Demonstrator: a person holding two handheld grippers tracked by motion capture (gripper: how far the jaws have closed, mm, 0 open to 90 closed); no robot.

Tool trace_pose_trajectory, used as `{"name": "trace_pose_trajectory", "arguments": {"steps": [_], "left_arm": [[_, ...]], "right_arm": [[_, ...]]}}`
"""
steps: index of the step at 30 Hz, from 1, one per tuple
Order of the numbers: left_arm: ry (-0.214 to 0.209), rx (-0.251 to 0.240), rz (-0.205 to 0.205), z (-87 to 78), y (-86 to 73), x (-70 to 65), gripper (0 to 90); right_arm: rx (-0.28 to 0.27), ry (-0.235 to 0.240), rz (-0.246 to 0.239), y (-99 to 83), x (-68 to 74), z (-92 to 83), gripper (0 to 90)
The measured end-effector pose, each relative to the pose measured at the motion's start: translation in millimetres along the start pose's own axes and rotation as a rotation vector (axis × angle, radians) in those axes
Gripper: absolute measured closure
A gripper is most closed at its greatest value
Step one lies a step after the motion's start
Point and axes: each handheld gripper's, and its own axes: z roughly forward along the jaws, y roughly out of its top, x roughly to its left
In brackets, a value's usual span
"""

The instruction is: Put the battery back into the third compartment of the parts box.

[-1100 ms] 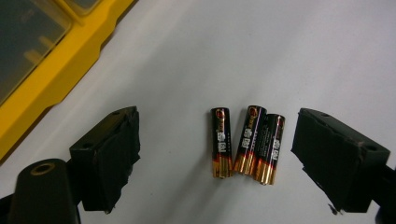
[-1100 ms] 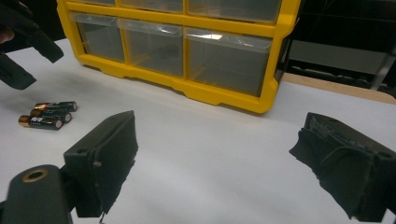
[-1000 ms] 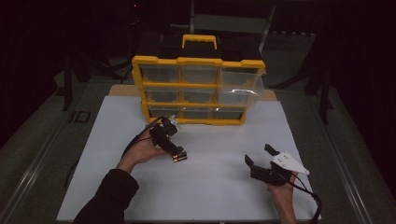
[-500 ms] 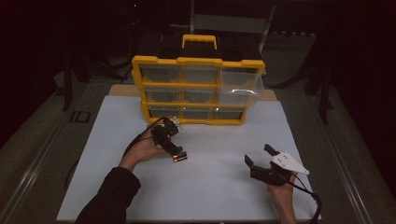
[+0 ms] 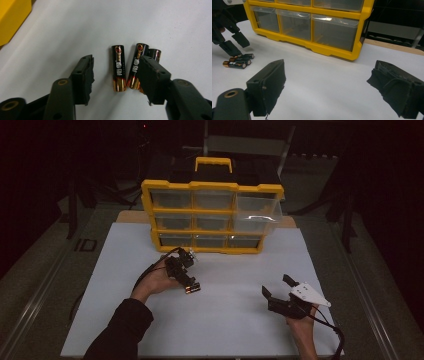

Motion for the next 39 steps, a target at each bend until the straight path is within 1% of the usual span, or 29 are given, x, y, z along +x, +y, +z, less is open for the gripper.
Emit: {"name": "trace_pose_trajectory", "arguments": {"steps": [2, 5, 10, 12, 17, 18, 21, 23, 28, 30, 33, 39], "left_arm": [[0.000, 0.011, 0.002, 0.9, 0.7, 0.1, 50.9], [-0.004, 0.014, -0.004, 2.2, 1.1, 0.5, 54.6], [-0.007, 0.030, -0.021, 4.9, 1.6, 2.4, 59.6], [-0.004, 0.040, -0.027, 6.2, 1.4, 3.1, 62.3], [0.005, 0.060, -0.019, 10.1, 2.0, 3.1, 69.2], [0.004, 0.063, -0.027, 11.2, 2.0, 2.5, 70.5], [0.012, 0.070, -0.020, 12.7, 2.9, 2.4, 73.6], [0.018, 0.080, -0.026, 14.0, 3.3, 1.9, 76.2], [0.026, 0.094, -0.018, 14.9, 4.5, 1.8, 76.3], [0.030, 0.100, -0.022, 15.4, 5.4, 0.3, 76.3], [0.042, 0.109, -0.005, 15.8, 6.7, -1.1, 76.4], [0.039, 0.112, -0.001, 15.5, 7.1, -0.5, 77.6]], "right_arm": [[0.001, 0.000, -0.001, 0.0, 0.0, 0.0, 11.4], [0.001, 0.000, -0.001, 0.0, 0.0, 0.0, 11.4], [0.003, 0.002, -0.003, -0.2, -0.2, 0.4, 11.5], [0.006, 0.002, -0.002, -0.3, -0.2, 0.6, 11.6], [0.006, 0.003, -0.002, -0.3, -0.2, 0.5, 11.6], [0.006, 0.002, -0.003, -0.3, -0.3, 0.4, 11.6], [0.006, 0.002, -0.003, -0.2, -0.4, 0.3, 11.6], [0.005, 0.002, -0.002, -0.2, -0.4, 0.2, 11.6], [0.005, 0.003, -0.002, -0.1, -0.2, 0.1, 11.6], [0.006, 0.002, -0.003, -0.2, -0.2, 0.1, 11.6], [0.005, 0.004, -0.003, -0.2, 0.5, 0.3, 11.6], [0.007, 0.007, -0.008, -0.2, 1.2, 0.5, 11.8]]}}
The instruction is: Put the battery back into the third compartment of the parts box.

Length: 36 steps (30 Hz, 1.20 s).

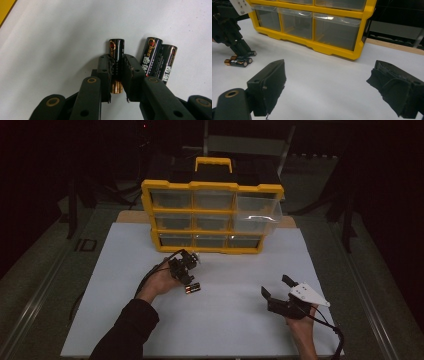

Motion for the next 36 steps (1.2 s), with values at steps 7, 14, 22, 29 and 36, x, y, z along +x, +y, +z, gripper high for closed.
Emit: {"name": "trace_pose_trajectory", "arguments": {"steps": [7, 14, 22, 29, 36], "left_arm": [[-0.002, -0.008, 0.019, -0.6, -1.0, 0.1, 77.7], [-0.008, -0.019, 0.016, -2.4, -1.3, -1.9, 77.7], [-0.001, -0.046, 0.020, -9.9, -2.5, -1.7, 77.7], [0.016, -0.082, 0.015, -23.8, -3.2, 0.1, 77.7], [0.034, -0.133, 0.018, -45.1, -1.0, -4.5, 77.7]], "right_arm": [[-0.001, 0.003, -0.003, -0.2, -0.3, -0.1, 11.7], [-0.004, 0.007, -0.007, -0.3, 0.0, -0.3, 11.7], [-0.003, 0.005, -0.009, -0.5, 0.3, -0.5, 11.5], [-0.006, 0.007, -0.009, -0.6, 0.1, -1.0, 11.5], [-0.014, 0.007, -0.007, -0.6, -0.5, -1.3, 11.5]]}}
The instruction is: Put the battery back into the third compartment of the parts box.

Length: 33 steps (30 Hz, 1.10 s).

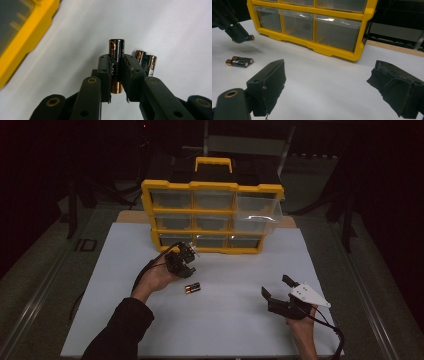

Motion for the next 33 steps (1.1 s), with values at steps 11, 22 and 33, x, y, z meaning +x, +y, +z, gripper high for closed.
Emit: {"name": "trace_pose_trajectory", "arguments": {"steps": [11, 22, 33], "left_arm": [[0.018, -0.043, 0.027, -23.0, 7.0, -2.4, 77.7], [0.043, -0.103, 0.049, -40.4, 16.5, -7.0, 77.7], [0.069, -0.158, 0.054, -57.4, 24.1, -8.1, 77.7]], "right_arm": [[-0.002, -0.003, 0.006, 0.3, -0.8, -0.8, 11.5], [-0.003, -0.007, 0.006, 0.4, -1.3, -1.3, 11.5], [-0.005, -0.006, 0.006, 0.4, -1.8, -1.6, 11.4]]}}
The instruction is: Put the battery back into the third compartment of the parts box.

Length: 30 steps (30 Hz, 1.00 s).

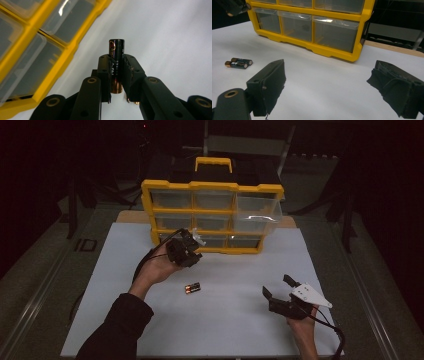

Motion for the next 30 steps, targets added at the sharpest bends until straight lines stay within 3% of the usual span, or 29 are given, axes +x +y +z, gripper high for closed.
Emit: {"name": "trace_pose_trajectory", "arguments": {"steps": [30], "left_arm": [[0.056, -0.176, 0.000, -43.4, 33.9, 7.6, 77.7]], "right_arm": [[-0.002, 0.001, 0.002, -0.1, -0.3, 0.2, 11.4]]}}
